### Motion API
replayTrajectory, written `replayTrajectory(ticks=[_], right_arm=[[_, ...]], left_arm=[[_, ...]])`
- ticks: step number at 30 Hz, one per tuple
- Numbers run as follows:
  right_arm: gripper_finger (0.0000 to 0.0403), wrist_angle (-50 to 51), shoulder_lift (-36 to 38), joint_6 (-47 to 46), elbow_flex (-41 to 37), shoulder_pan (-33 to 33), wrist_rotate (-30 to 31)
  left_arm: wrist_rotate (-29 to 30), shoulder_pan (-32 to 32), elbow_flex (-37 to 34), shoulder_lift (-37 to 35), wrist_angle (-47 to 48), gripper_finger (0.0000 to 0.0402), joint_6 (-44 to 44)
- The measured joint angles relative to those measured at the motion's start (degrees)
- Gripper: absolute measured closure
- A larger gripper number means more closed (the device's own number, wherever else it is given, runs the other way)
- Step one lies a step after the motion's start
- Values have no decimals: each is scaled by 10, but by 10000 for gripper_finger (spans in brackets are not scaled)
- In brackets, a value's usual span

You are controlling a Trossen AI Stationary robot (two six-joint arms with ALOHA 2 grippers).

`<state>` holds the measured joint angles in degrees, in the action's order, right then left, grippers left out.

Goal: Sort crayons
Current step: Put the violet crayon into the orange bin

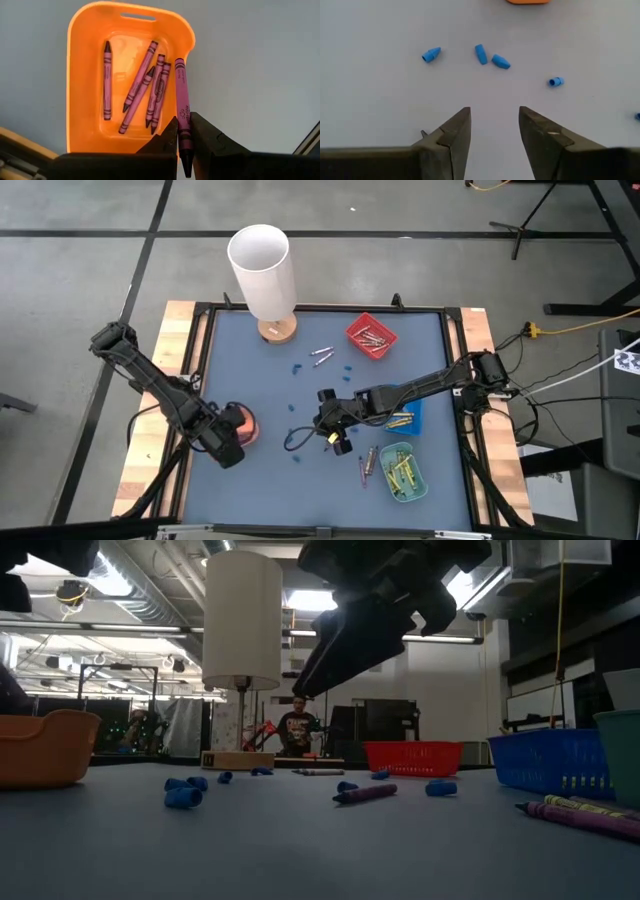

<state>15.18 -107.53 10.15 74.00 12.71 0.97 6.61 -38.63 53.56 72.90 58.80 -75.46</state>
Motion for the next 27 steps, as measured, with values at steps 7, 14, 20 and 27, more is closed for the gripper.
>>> replayTrajectory(ticks=[7,14,20,27], right_arm=[[237,39,0,1,0,0,0],[237,119,0,6,-1,0,0],[237,152,0,7,-4,0,-19],[237,144,-1,40,-33,0,-42]], left_arm=[[-2,-1,0,0,13,382,-51],[-1,-1,0,0,14,320,-71],[19,-1,0,0,14,281,-71],[64,-1,0,0,9,273,-70]])
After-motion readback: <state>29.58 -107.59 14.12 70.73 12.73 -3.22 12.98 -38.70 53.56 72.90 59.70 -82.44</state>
